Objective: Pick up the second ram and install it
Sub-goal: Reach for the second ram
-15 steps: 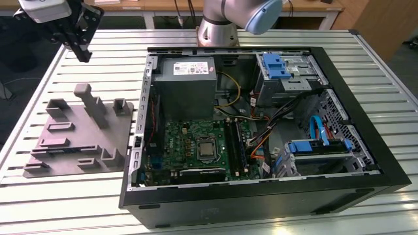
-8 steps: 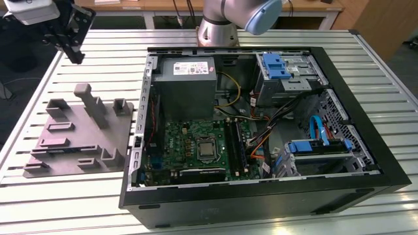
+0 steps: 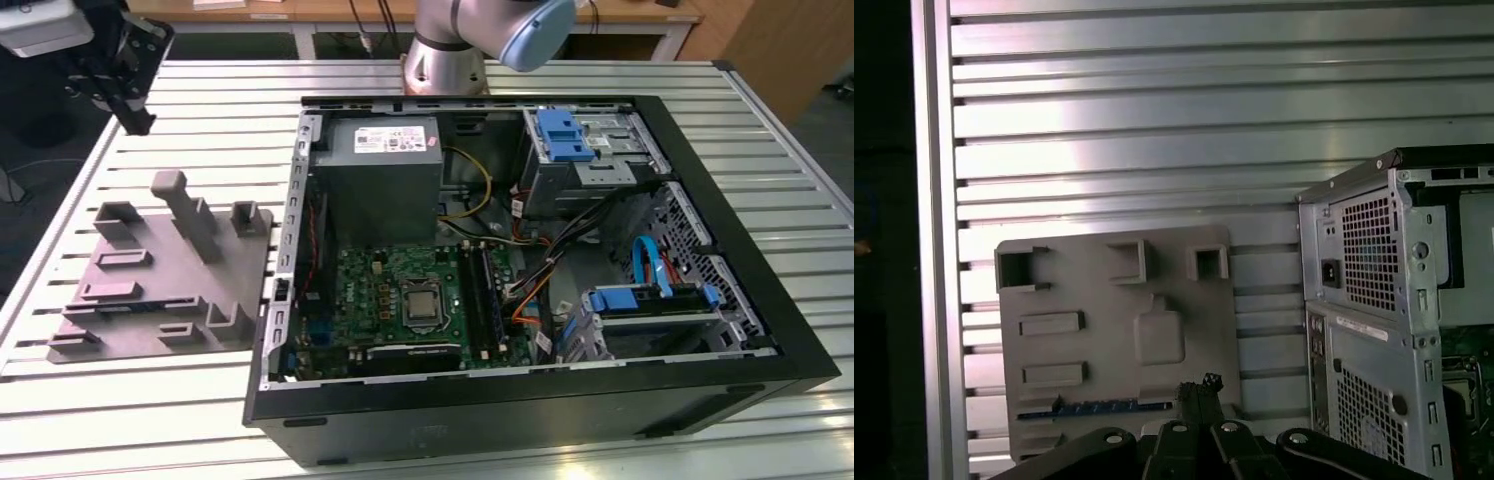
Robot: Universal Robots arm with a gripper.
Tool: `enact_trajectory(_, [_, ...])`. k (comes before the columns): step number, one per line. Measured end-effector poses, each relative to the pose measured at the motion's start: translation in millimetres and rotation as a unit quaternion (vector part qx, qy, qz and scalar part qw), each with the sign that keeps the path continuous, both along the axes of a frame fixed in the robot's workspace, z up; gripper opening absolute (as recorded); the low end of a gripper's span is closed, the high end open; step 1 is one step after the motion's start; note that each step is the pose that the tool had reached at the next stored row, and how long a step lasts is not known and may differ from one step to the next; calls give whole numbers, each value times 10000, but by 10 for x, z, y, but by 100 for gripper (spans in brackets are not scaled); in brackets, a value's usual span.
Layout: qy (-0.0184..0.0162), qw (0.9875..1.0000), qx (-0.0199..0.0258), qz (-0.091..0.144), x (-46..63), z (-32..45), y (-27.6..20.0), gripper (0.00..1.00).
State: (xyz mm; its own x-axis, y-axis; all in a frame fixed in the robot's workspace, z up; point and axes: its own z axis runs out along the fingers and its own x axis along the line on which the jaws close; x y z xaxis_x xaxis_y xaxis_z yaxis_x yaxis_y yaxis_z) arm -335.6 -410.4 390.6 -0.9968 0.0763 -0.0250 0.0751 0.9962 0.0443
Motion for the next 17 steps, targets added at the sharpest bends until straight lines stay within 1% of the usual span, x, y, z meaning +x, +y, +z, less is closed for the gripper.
enact_trajectory(6, [0,10000,0,1,-104,-5,-47,11])
enact_trajectory(14, [-1,10000,0,0,-294,-22,-168,11])
enact_trajectory(17, [0,10000,0,0,-354,-29,-197,11])
